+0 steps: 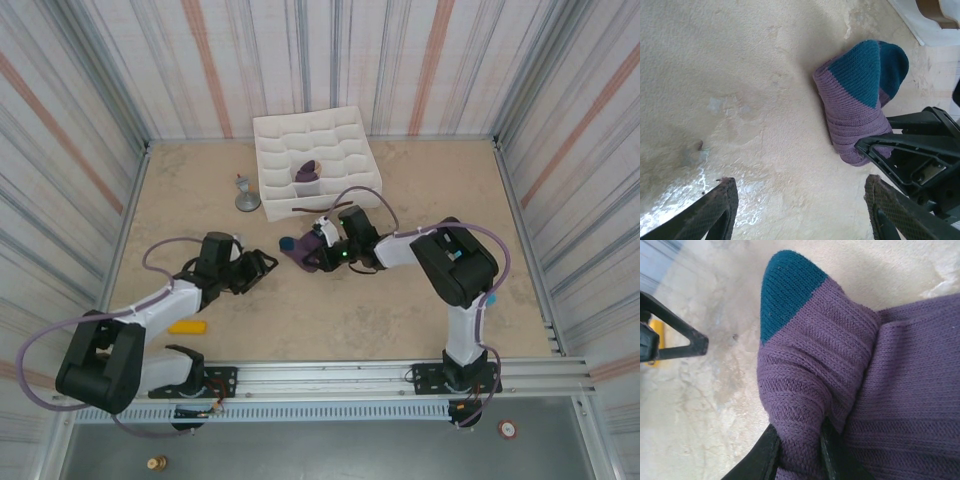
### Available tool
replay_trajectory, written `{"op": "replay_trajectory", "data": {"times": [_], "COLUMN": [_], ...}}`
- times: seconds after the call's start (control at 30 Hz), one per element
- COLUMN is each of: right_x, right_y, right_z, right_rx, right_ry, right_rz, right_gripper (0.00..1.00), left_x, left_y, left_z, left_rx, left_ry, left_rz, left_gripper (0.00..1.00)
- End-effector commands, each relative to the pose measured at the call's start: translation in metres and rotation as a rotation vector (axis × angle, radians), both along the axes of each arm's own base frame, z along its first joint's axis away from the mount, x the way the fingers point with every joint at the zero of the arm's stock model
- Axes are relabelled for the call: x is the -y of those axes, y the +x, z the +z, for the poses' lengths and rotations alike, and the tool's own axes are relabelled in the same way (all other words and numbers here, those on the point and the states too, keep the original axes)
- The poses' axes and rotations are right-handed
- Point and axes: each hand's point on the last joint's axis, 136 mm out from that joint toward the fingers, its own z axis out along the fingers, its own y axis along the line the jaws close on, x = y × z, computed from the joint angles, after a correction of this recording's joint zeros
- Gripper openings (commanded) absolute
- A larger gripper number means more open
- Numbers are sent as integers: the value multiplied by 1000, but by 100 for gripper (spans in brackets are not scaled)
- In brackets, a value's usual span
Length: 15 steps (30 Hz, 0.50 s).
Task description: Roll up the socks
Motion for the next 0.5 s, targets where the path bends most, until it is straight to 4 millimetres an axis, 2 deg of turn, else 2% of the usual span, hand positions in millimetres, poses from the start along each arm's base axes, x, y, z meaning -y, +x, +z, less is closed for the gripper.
{"op": "replay_trajectory", "data": {"times": [0.0,0.2,0.33,0.47], "right_x": [41,55,66,75], "right_y": [-50,-48,-50,-47], "right_z": [-78,-97,-109,-112], "right_rx": [-407,-552,-620,-663], "right_ry": [-211,-233,-250,-241], "right_rz": [-69,-147,-209,-269], "right_gripper": [0,0,0,0], "left_x": [7,19,26,37], "left_y": [0,8,21,34], "left_z": [-2,-5,-1,2], "left_rx": [10,12,42,65], "left_ry": [-5,-5,-15,-39], "left_rz": [-33,-51,-55,-62], "left_gripper": [69,68,68,68]}}
